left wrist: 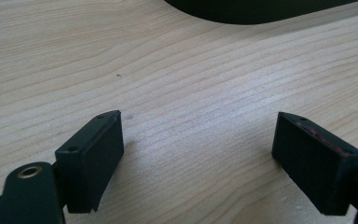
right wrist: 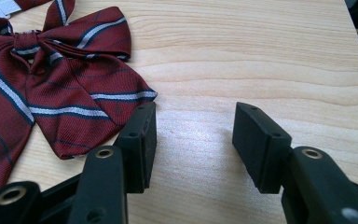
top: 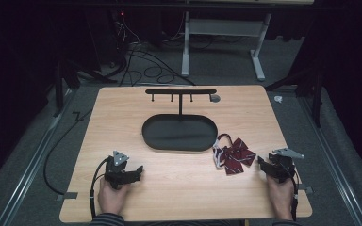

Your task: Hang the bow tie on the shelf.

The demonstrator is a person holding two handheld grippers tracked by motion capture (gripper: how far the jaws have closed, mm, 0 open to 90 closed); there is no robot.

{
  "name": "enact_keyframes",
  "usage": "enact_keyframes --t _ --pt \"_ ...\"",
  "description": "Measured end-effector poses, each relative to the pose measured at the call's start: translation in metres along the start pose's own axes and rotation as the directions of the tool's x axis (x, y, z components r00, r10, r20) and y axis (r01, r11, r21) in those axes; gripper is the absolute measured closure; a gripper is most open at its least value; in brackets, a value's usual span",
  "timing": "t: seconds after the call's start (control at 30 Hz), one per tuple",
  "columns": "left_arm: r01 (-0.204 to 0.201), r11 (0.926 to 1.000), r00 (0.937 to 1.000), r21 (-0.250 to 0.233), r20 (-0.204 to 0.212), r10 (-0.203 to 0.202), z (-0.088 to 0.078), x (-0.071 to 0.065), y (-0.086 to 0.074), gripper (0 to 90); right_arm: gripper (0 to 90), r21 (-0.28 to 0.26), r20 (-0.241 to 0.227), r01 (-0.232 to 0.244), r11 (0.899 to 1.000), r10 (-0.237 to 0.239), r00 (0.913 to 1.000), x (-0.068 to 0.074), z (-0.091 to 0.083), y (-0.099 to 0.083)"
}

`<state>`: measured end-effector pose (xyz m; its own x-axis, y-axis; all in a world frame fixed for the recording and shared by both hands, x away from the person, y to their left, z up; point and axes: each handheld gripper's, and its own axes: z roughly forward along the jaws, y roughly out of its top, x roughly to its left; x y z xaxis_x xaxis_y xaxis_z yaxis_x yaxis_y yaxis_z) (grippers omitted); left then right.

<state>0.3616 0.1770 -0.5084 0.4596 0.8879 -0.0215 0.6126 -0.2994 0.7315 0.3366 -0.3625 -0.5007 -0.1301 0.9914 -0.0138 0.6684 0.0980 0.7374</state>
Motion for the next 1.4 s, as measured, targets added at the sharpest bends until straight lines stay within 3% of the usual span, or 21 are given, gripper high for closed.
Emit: enact_keyframes --t 0.7,1.1,1.4 --pt "0.000 1.0000 1.0000 0.000 0.001 0.000 -0.0001 0.0002 0.0000 17.0 51.0 0.000 -0.002 0.000 1.000 0.000 1.0000 -0.0001 0.0000 0.0000" --pt "0.001 1.0000 1.0000 0.000 0.002 -0.001 0.0000 0.0002 0.0000 16.9 44.3 0.006 -0.010 0.007 1.000 -0.007 0.9999 0.0002 0.0001 0.0001" --pt "0.000 1.0000 1.0000 -0.001 0.000 0.000 0.0000 0.0002 0.0000 16.9 45.9 0.005 -0.021 0.002 1.000 -0.002 0.9998 -0.0017 -0.0005 -0.0002"
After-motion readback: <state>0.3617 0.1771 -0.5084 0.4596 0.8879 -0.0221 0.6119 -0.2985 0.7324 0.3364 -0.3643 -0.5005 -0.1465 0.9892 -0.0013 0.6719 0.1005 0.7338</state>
